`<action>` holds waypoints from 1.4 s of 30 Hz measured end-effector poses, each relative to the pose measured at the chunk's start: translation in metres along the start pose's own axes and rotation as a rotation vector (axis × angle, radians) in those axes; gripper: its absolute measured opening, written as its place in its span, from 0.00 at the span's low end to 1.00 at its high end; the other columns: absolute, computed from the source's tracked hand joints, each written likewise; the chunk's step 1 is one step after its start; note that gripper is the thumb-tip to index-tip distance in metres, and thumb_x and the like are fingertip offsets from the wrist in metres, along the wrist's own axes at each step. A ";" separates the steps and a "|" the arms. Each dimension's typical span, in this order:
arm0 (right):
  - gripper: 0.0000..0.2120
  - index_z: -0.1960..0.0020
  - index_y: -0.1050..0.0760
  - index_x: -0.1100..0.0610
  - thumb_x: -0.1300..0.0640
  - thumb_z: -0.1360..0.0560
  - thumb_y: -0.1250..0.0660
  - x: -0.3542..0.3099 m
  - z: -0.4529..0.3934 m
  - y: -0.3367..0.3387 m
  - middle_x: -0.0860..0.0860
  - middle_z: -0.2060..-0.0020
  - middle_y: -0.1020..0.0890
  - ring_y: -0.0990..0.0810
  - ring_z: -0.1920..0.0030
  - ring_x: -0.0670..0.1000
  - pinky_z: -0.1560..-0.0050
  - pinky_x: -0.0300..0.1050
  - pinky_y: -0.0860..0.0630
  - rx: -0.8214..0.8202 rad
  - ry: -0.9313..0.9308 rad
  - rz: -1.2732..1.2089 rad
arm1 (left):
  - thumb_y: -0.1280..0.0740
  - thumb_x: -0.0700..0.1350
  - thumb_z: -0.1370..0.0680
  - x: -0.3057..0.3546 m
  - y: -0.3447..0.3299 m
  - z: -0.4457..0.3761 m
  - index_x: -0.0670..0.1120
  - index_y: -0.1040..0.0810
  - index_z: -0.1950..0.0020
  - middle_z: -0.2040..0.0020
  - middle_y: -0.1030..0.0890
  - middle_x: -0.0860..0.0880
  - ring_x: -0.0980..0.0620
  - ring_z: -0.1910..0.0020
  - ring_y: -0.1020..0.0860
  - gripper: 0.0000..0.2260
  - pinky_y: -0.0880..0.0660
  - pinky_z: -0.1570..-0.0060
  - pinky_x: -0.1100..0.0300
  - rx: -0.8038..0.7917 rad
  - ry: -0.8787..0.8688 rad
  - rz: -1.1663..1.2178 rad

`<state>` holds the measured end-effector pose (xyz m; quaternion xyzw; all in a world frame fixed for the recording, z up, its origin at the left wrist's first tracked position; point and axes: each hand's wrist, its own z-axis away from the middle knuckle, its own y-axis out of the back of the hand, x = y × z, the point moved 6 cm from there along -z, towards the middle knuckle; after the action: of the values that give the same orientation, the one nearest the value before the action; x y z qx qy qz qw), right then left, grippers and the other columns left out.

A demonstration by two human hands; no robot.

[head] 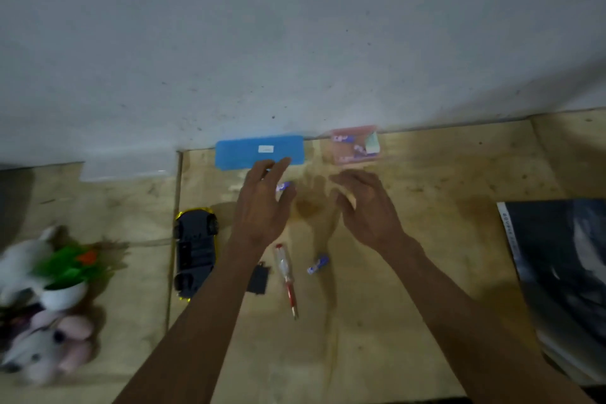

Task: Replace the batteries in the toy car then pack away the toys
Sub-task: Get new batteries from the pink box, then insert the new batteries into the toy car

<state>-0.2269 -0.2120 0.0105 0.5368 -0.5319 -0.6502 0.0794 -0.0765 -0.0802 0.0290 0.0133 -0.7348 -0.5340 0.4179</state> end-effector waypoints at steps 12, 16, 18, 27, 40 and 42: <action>0.16 0.48 0.15 0.58 0.64 0.33 0.33 -0.052 0.101 -0.066 0.53 0.51 0.15 0.21 0.49 0.60 0.47 0.48 0.23 -0.344 0.042 0.027 | 0.23 0.59 0.31 -0.104 0.071 0.164 0.49 0.44 0.20 0.26 0.36 0.41 0.39 0.27 0.38 0.47 0.30 0.34 0.37 0.042 0.554 0.056; 0.11 0.50 0.15 0.60 0.66 0.31 0.30 -0.048 0.105 -0.077 0.55 0.56 0.15 0.21 0.53 0.62 0.50 0.47 0.26 -0.246 -0.006 0.066 | 0.21 0.60 0.33 -0.116 0.064 0.172 0.48 0.47 0.18 0.24 0.36 0.41 0.41 0.26 0.37 0.52 0.31 0.32 0.41 0.023 0.599 0.214; 0.09 0.50 0.16 0.60 0.65 0.29 0.30 -0.049 0.105 -0.078 0.54 0.57 0.15 0.21 0.55 0.62 0.52 0.45 0.30 -0.193 -0.016 0.076 | 0.21 0.60 0.34 -0.120 0.060 0.171 0.49 0.48 0.18 0.24 0.35 0.42 0.41 0.26 0.37 0.54 0.32 0.31 0.42 0.022 0.612 0.249; 0.12 0.41 0.21 0.64 0.64 0.21 0.37 -0.044 0.091 -0.080 0.61 0.49 0.19 0.19 0.51 0.61 0.47 0.44 0.27 0.002 -0.218 0.032 | 0.18 0.55 0.36 -0.128 0.050 0.154 0.54 0.51 0.18 0.25 0.33 0.50 0.50 0.28 0.36 0.57 0.36 0.33 0.57 0.048 0.490 0.287; 0.13 0.38 0.23 0.57 0.54 0.21 0.35 -0.084 -0.010 -0.112 0.56 0.47 0.21 0.22 0.50 0.55 0.50 0.49 0.23 0.062 -0.174 0.022 | 0.17 0.61 0.41 -0.142 0.048 0.134 0.62 0.55 0.19 0.35 0.34 0.51 0.49 0.33 0.32 0.62 0.35 0.40 0.59 -0.141 0.488 0.294; 0.15 0.40 0.23 0.56 0.48 0.21 0.36 -0.089 -0.025 -0.121 0.56 0.48 0.22 0.23 0.50 0.58 0.54 0.51 0.23 0.065 0.018 0.297 | 0.17 0.61 0.41 -0.142 0.048 0.133 0.61 0.55 0.19 0.31 0.34 0.48 0.52 0.35 0.33 0.62 0.36 0.41 0.60 -0.140 0.493 0.298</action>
<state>-0.1145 -0.1163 -0.0256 0.4601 -0.6256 -0.6089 0.1619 -0.0472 0.1094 -0.0288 0.0058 -0.5663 -0.4967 0.6577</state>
